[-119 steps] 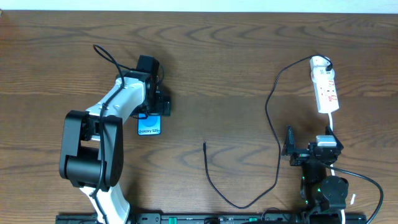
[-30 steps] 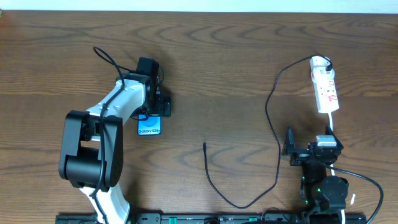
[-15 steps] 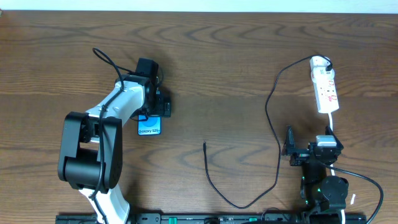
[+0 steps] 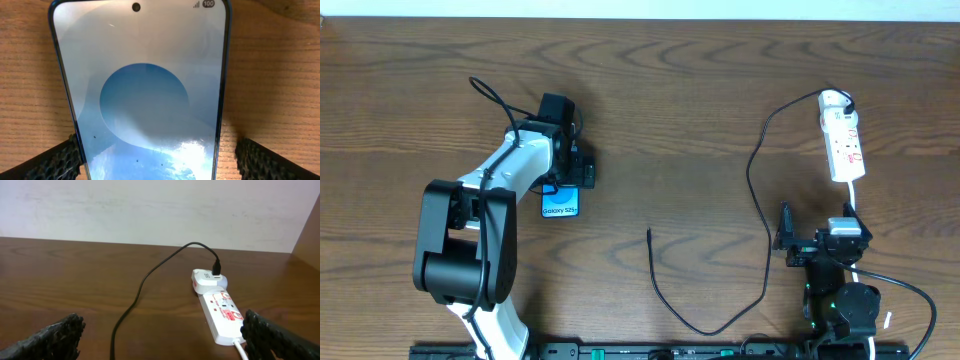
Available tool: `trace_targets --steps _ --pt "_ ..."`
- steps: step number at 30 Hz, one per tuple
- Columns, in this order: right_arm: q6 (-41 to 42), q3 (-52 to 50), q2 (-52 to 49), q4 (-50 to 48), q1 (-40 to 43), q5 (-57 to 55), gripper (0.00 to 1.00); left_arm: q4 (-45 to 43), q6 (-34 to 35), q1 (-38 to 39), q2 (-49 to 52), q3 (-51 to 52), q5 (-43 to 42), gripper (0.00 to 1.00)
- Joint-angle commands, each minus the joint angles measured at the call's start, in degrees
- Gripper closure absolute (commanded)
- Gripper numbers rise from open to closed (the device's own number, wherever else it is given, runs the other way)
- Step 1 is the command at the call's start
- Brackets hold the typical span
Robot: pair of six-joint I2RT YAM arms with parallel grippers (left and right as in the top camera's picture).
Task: Plug charger to phone and switch on socket
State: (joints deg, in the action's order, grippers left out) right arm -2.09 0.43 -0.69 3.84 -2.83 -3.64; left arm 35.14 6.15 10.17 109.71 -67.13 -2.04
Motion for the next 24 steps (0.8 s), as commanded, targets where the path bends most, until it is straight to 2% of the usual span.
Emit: trace_targets --steps 1,21,22,24 --pt "0.5 -0.1 0.3 0.2 -0.6 -0.3 0.01 0.1 -0.6 -0.2 1.5 2.4 1.3 0.02" --pt "0.5 -0.1 0.3 0.2 -0.6 -0.3 0.01 0.1 -0.6 -0.2 1.5 2.9 1.3 0.00" --pt "0.5 -0.1 0.3 0.2 -0.6 -0.3 0.01 0.1 -0.6 -0.2 1.5 2.9 1.2 0.05" --pt "0.5 -0.1 0.3 0.2 -0.6 -0.3 0.01 0.1 -0.6 -0.2 1.5 2.9 1.2 0.05"
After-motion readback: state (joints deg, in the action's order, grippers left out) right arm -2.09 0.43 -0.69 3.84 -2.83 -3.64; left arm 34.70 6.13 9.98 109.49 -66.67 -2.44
